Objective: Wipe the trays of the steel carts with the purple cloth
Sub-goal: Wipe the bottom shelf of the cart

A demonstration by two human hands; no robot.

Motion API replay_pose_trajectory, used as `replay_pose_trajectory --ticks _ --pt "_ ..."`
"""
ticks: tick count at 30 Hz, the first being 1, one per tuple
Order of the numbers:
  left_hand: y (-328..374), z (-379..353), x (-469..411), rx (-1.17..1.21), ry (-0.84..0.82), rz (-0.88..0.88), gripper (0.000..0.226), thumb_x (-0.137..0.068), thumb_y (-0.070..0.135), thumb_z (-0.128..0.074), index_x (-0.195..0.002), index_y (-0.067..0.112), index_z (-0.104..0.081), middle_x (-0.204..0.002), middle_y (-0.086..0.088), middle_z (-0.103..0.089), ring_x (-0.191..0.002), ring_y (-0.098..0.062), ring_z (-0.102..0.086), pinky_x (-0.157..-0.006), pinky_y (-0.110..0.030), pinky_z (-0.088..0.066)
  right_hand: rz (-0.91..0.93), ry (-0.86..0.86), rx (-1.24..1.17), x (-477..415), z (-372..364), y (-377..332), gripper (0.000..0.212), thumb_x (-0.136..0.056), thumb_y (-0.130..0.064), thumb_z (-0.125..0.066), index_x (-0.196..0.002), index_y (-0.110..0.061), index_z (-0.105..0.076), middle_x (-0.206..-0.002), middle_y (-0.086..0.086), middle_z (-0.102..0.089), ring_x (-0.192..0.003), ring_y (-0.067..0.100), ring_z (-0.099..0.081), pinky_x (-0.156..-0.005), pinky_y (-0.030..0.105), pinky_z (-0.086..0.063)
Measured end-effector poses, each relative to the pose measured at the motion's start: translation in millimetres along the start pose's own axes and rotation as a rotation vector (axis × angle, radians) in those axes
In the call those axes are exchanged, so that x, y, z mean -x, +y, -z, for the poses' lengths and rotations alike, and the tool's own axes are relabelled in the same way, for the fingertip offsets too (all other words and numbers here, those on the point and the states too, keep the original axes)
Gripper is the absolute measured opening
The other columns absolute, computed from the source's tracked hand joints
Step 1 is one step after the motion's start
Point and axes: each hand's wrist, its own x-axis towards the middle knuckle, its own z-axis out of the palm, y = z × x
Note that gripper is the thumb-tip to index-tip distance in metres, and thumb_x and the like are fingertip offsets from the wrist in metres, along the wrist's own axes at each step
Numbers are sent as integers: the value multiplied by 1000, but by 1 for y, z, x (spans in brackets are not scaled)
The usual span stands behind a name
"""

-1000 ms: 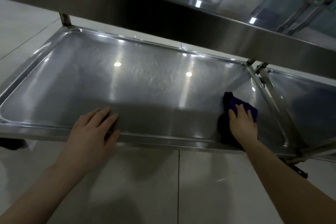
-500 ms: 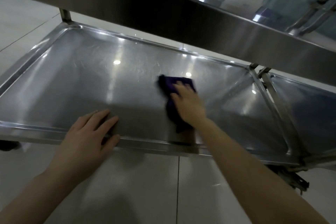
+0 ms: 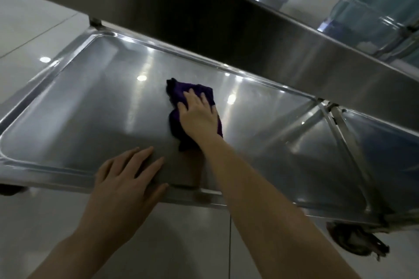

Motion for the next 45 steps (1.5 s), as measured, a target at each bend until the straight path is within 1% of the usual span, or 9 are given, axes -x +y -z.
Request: replay_pose_trajectory --ticks 4,10,13,25,28,33,36,39,45 --pt "-45 15 -3 43 126 24 51 -87 49 -43 -121 17 -65 -125 -4 -61 -125 -31 -49 -105 -52 -37 20 17 -3 3 8 5 48 -104 -37 -32 -151 -26 -31 -160 -6 -25 -148 17 -18 -121 39 -12" --pt "-150 60 -21 -30 261 108 49 -90 38 -47 -126 7 -60 -122 -16 -62 -122 -39 -49 -102 -53 -36 -588 171 55 68 61 130 45 -105 -27 -32 -145 -10 -38 -150 18 -37 -139 34 -32 -112 47 -26" --pt "-158 64 -23 -11 253 209 53 -90 39 -48 -135 11 -52 -128 -14 -58 -126 -36 -45 -108 -51 -31 -745 146 -16 70 65 125 43 -103 -29 -32 -142 -12 -39 -146 22 -39 -136 39 -32 -111 54 -27" --pt "-156 63 -23 38 213 363 60 -91 43 -52 -142 10 -43 -127 -15 -57 -118 -35 -50 -104 -51 -38 132 -25 -14 -26 -50 -153 47 -103 -38 -31 -150 -29 -31 -159 -8 -24 -148 15 -15 -120 43 -12" --pt "-155 62 -21 37 218 365 59 -91 40 -55 -141 9 -44 -125 -16 -58 -115 -36 -53 -101 -49 -39 94 22 -28 -16 -31 -107 45 -103 -35 -37 -148 -29 -37 -157 -5 -32 -145 18 -25 -118 38 -19" --pt "-156 62 -22 60 235 339 61 -91 46 -42 -139 9 -46 -124 -13 -60 -116 -33 -53 -101 -44 -38 -418 165 -45 14 20 13 43 -103 -32 -38 -145 -20 -40 -147 15 -41 -130 36 -41 -108 47 -32" --pt "-155 62 -23 130 243 297 59 -94 46 -31 -142 14 -43 -133 -8 -56 -125 -28 -48 -107 -43 -35 -599 189 -65 7 22 12 41 -102 -34 -38 -138 -17 -43 -140 19 -43 -128 38 -41 -108 52 -30" --pt "-155 63 -23 207 272 317 59 -95 48 -30 -146 18 -39 -142 -7 -49 -130 -25 -44 -108 -39 -34 -491 199 -18 -20 -4 -49 45 -101 -35 -38 -143 -19 -42 -148 15 -40 -137 33 -35 -113 49 -25" --pt "-154 59 -23 300 339 340 58 -97 51 -32 -148 23 -34 -149 0 -41 -140 -17 -31 -115 -32 -24 155 -47 -87 -75 -62 -207 47 -101 -37 -37 -147 -28 -37 -154 0 -36 -144 21 -27 -118 48 -18"
